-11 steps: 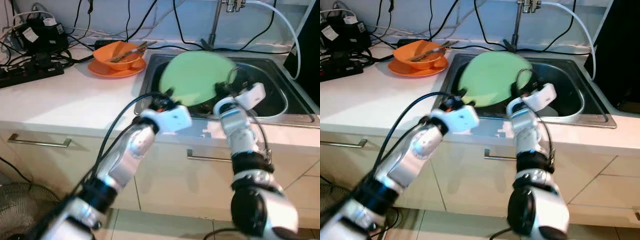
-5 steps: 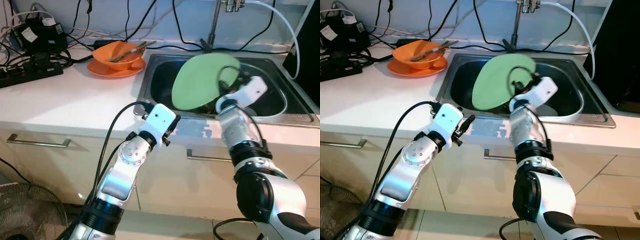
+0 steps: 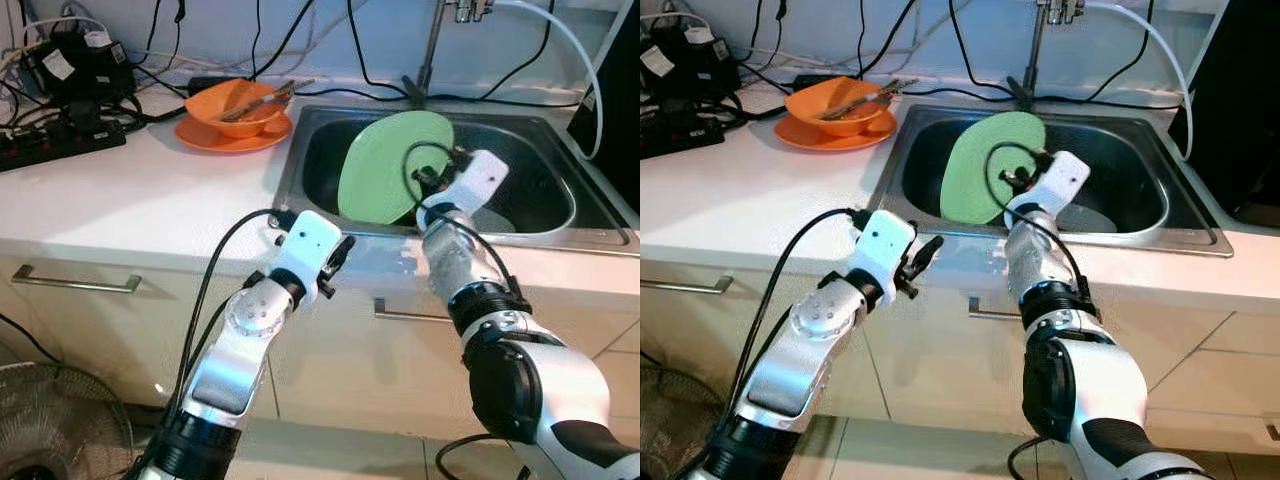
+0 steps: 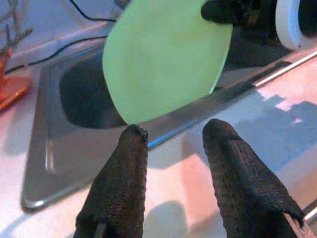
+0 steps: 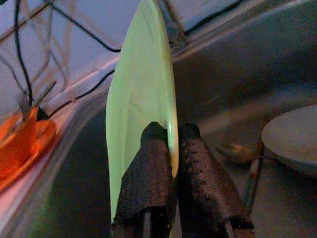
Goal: Kitchen organization
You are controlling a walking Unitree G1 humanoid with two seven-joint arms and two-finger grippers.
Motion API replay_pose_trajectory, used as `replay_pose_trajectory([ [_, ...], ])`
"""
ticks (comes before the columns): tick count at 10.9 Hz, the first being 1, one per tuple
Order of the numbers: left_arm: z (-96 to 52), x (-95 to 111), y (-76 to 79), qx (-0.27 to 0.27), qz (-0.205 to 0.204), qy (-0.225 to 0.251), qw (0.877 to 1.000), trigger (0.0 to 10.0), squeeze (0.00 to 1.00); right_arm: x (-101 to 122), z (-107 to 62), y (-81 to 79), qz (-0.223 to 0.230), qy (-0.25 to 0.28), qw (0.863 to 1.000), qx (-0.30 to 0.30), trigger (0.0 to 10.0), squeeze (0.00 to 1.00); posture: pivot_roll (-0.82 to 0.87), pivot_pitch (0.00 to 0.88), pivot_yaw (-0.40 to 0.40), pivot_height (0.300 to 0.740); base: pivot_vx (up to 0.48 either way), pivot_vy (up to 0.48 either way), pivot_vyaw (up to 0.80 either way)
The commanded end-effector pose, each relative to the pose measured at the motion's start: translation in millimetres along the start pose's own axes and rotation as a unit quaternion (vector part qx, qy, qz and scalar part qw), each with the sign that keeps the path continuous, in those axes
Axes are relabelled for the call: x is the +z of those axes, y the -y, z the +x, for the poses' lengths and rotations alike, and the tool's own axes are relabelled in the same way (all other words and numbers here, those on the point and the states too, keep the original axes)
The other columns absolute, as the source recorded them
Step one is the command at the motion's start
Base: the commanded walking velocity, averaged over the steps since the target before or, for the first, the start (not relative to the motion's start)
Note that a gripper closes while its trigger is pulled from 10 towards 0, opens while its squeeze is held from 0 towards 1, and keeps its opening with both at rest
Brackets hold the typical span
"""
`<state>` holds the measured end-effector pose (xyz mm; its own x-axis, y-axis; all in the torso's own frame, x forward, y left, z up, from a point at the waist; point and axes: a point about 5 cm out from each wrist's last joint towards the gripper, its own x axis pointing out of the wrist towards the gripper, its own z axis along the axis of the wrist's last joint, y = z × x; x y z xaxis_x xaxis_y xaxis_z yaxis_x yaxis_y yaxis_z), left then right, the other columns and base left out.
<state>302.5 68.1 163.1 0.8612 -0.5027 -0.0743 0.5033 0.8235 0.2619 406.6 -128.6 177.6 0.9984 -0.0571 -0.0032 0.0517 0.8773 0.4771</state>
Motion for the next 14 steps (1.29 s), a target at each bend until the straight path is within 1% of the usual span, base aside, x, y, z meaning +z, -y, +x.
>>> replay_pose_trajectory([
  [1,-2.4,3.5,1.9,-0.008,-0.003,0.003,1.000,10.0,0.00,6.1,1.9,-16.5,-0.034,0.015,0.999,0.039,10.0,0.00,0.24,0.059,-0.006,0.740,0.000,0.000,0.00],
  [2,-2.8,2.8,4.5,-0.018,-0.011,-0.004,1.000,10.0,0.00,0.8,0.8,-18.5,-0.050,0.005,0.998,0.047,10.0,0.00,0.24,0.063,-0.005,0.740,0.000,0.000,0.00],
  [3,-3.5,1.8,7.2,-0.027,-0.040,-0.011,0.999,10.0,0.00,-3.6,0.2,-17.1,-0.060,-0.007,0.997,0.045,10.0,0.00,0.24,0.064,-0.003,0.740,0.000,0.000,0.00],
  [4,-3.8,0.9,7.4,-0.026,-0.079,-0.012,0.996,10.0,0.00,-6.3,-0.2,-15.2,-0.064,-0.017,0.997,0.042,10.0,0.00,0.24,0.066,-0.002,0.740,0.000,0.000,0.00],
  [5,-4.4,0.4,5.2,-0.021,-0.101,-0.013,0.995,10.0,0.00,-8.2,-0.7,-14.6,-0.070,-0.021,0.996,0.045,10.0,0.00,0.24,0.069,-0.002,0.740,0.000,0.000,0.00],
  [6,-4.7,2.2,4.0,-0.019,-0.112,-0.011,0.993,10.0,0.00,-12.4,-1.7,-12.3,-0.080,-0.030,0.995,0.043,10.0,0.00,0.24,0.072,-0.002,0.740,0.000,0.000,0.00],
  [7,-5.0,2.8,4.0,-0.019,-0.111,-0.012,0.994,10.0,0.00,-14.3,-2.3,-11.9,-0.080,-0.034,0.995,0.043,10.0,0.00,0.24,0.077,-0.002,0.740,0.000,0.000,0.00],
  [9,-6.8,3.7,3.3,-0.012,-0.123,-0.014,0.992,10.0,0.00,-18.3,-3.6,-12.2,-0.080,-0.040,0.995,0.048,10.0,0.02,0.24,0.086,-0.001,0.740,0.000,0.000,0.00],
  [10,-7.8,3.0,2.9,-0.009,-0.126,-0.017,0.992,10.0,0.00,-20.4,-4.3,-12.0,-0.084,-0.043,0.994,0.048,10.0,0.13,0.24,0.090,-0.002,0.740,0.000,0.000,0.00],
  [11,-8.3,2.4,3.2,-0.009,-0.126,-0.019,0.992,10.0,0.00,-23.4,-5.3,-11.8,-0.090,-0.049,0.994,0.049,10.0,0.11,0.25,0.094,-0.004,0.740,0.000,0.000,0.00],
  [12,-9.2,2.1,3.9,-0.008,-0.127,-0.022,0.992,10.0,0.00,-25.2,-6.0,-11.6,-0.090,-0.051,0.993,0.049,10.0,0.13,0.25,0.099,-0.005,0.740,0.000,0.000,0.00],
  [13,-9.7,1.8,4.0,-0.007,-0.128,-0.023,0.992,10.0,0.00,-26.1,-6.2,-11.7,-0.089,-0.054,0.993,0.051,10.0,0.39,0.25,0.099,-0.005,0.740,0.000,0.000,0.00],
  [14,-10.0,1.7,4.1,-0.006,-0.128,-0.024,0.991,10.0,0.00,-27.1,-6.5,-11.5,-0.091,-0.056,0.993,0.050,10.0,0.42,0.25,0.100,-0.005,0.740,0.000,0.000,0.00],
])
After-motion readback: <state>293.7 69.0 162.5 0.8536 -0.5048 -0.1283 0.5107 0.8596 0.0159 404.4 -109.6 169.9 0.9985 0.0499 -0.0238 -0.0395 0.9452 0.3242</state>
